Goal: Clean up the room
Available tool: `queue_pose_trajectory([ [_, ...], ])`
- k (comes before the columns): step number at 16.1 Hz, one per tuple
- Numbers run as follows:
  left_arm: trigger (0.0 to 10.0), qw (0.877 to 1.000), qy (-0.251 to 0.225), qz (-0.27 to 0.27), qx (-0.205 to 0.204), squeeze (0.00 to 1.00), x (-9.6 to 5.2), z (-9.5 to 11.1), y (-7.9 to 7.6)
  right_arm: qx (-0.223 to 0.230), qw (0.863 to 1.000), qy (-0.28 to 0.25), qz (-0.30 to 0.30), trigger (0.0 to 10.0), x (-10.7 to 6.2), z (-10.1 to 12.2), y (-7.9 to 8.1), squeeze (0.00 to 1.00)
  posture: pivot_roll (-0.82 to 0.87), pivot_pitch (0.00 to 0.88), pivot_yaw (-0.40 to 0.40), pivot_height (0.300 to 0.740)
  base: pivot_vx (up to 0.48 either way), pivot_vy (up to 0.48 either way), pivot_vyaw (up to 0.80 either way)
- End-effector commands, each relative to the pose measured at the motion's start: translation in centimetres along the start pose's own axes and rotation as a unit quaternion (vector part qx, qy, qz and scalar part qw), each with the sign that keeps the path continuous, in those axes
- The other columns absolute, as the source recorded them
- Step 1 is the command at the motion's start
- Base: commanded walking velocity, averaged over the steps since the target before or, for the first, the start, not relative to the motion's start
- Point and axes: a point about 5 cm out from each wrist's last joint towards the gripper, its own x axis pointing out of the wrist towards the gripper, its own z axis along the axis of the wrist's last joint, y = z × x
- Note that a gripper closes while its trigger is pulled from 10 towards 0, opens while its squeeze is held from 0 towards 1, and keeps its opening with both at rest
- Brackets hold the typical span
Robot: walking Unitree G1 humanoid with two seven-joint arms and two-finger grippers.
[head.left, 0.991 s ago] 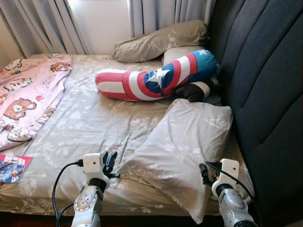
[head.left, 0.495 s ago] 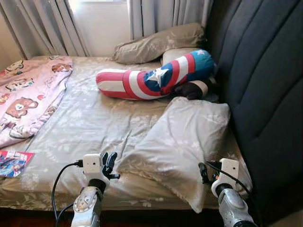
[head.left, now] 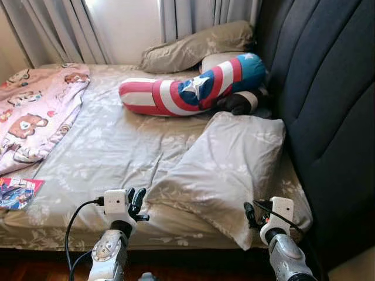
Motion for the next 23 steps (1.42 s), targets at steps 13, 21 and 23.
queue_pose_trajectory([
  [13,10.0,1.000,0.006,-0.015,0.000,0.00,0.55,0.23,-0.52,-0.017,1.000,0.004,0.021,10.0,0.34,0.33,0.90,0.00,0.01,0.000,0.006,0.670,0.272,0.000,0.00],
  [21,10.0,1.000,0.005,-0.019,0.004,0.00,0.54,0.35,-0.40,-0.018,1.000,-0.005,-0.004,10.0,0.41,0.72,0.45,0.00,0.02,0.000,0.004,0.670,0.326,0.000,0.00],
  [23,10.0,1.000,0.005,-0.019,0.004,0.00,0.50,0.34,-0.39,-0.018,1.000,-0.007,-0.007,10.0,0.44,0.83,0.33,0.00,0.02,0.000,0.004,0.670,0.352,0.000,0.00],
])
